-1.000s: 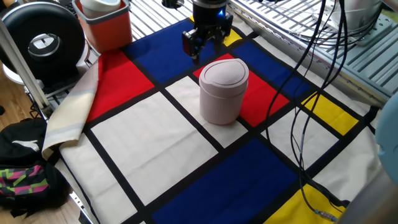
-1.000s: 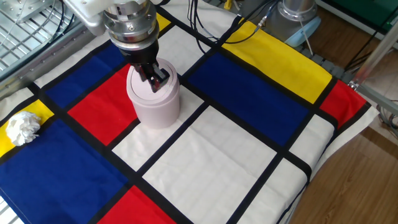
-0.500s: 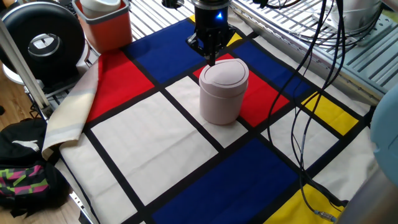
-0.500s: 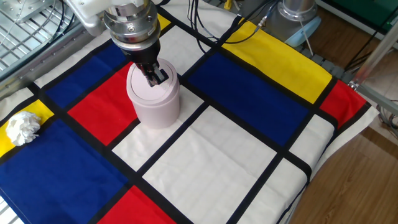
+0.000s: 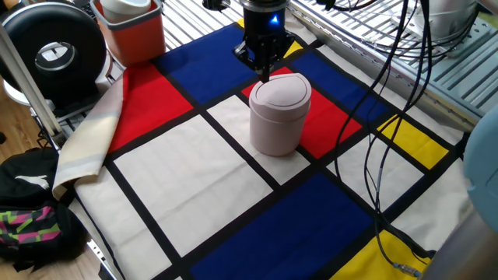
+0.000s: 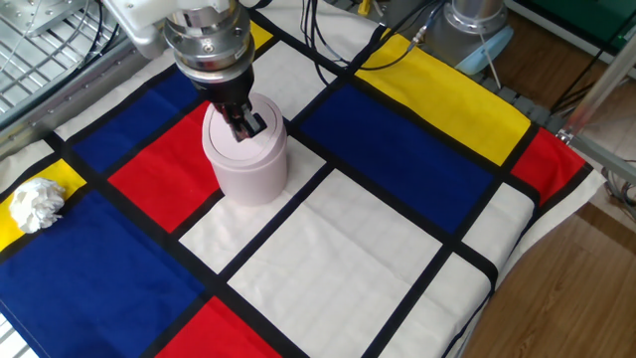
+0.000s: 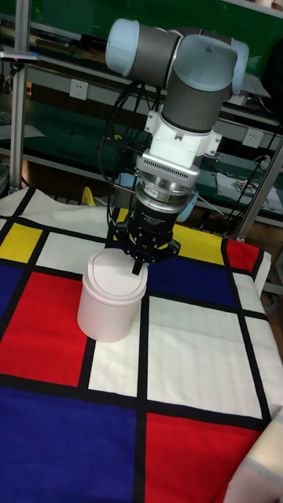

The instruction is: Put the garbage in the trash can

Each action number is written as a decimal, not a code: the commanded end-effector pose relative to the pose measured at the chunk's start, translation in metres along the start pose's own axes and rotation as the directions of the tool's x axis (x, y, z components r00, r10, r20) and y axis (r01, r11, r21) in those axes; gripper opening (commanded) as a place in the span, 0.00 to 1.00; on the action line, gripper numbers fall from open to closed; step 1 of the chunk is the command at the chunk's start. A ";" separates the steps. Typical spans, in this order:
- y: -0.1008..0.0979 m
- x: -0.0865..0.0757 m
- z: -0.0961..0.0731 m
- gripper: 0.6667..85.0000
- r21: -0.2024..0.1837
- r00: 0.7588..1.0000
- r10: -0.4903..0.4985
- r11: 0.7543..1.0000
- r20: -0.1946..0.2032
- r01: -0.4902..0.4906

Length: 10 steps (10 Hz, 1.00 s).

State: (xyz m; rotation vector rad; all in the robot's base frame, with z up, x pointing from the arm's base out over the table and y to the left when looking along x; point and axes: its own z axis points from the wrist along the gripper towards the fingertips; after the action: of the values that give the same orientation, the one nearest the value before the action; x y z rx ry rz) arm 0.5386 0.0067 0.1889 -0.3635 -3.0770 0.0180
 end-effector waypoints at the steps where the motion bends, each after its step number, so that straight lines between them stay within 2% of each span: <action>1: 0.018 -0.018 0.002 0.00 -0.030 0.999 -0.012 0.999 0.037 0.013; 3: 0.025 -0.026 0.007 0.00 -0.035 0.999 -0.016 0.999 0.047 0.018; 7: 0.029 -0.024 -0.001 0.00 -0.034 0.999 -0.013 0.999 0.042 0.015; 10: 0.036 -0.028 0.004 0.00 -0.056 0.999 -0.004 0.998 0.045 0.006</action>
State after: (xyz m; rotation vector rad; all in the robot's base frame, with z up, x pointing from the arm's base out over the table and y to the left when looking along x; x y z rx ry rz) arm 0.5691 0.0275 0.1841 -0.3491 -3.1253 -0.0194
